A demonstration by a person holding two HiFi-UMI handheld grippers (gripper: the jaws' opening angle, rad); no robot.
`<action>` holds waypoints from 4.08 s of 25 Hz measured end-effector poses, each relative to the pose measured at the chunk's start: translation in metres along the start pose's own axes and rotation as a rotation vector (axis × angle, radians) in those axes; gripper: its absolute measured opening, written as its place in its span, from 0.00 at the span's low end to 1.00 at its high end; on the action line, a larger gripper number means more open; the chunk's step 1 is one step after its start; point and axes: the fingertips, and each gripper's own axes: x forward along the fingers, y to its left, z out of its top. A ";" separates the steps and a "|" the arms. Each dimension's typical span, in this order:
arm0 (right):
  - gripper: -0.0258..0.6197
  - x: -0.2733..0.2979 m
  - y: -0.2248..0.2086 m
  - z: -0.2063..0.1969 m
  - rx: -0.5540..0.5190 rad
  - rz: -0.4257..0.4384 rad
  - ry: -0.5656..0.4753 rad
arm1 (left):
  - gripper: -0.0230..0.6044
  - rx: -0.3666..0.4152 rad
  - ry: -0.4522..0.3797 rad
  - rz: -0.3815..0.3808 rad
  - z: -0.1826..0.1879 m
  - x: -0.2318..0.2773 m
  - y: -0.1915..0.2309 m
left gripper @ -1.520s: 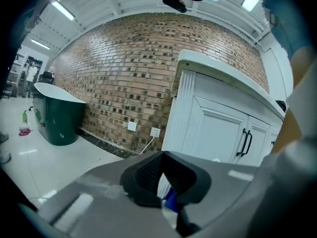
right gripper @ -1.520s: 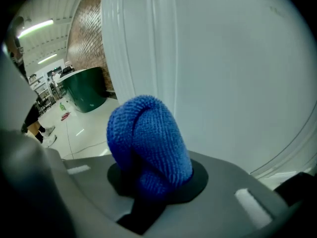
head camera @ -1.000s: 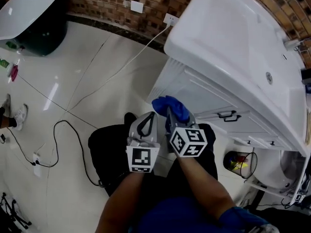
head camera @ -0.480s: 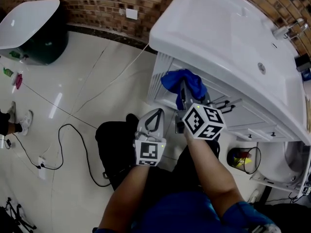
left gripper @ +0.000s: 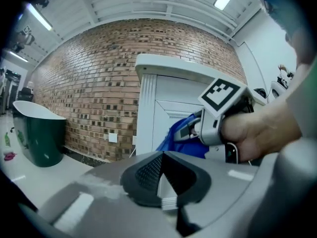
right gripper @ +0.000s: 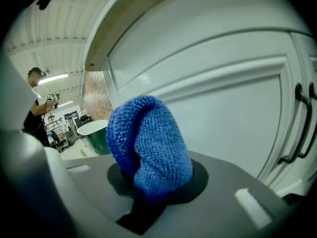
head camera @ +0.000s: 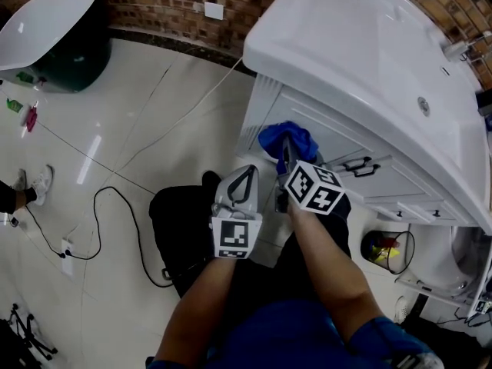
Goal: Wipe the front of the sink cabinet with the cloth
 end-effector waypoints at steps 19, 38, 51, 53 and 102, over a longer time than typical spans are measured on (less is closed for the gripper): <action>0.15 0.091 -0.086 -0.204 -0.007 -0.177 0.509 | 0.04 -0.078 0.051 0.076 -0.012 0.011 0.043; 0.15 -0.048 0.026 0.061 0.112 0.168 -0.143 | 0.04 -0.043 -0.138 -0.032 0.069 0.010 -0.011; 0.15 -0.036 -0.009 0.032 0.173 0.093 -0.059 | 0.04 0.018 -0.010 -0.034 0.038 0.012 -0.006; 0.15 -0.028 -0.018 0.014 0.178 0.072 -0.022 | 0.04 0.006 0.004 -0.033 0.029 0.015 -0.005; 0.15 -0.075 -0.017 0.068 0.216 0.257 -0.151 | 0.04 0.014 0.028 -0.157 0.009 0.042 -0.070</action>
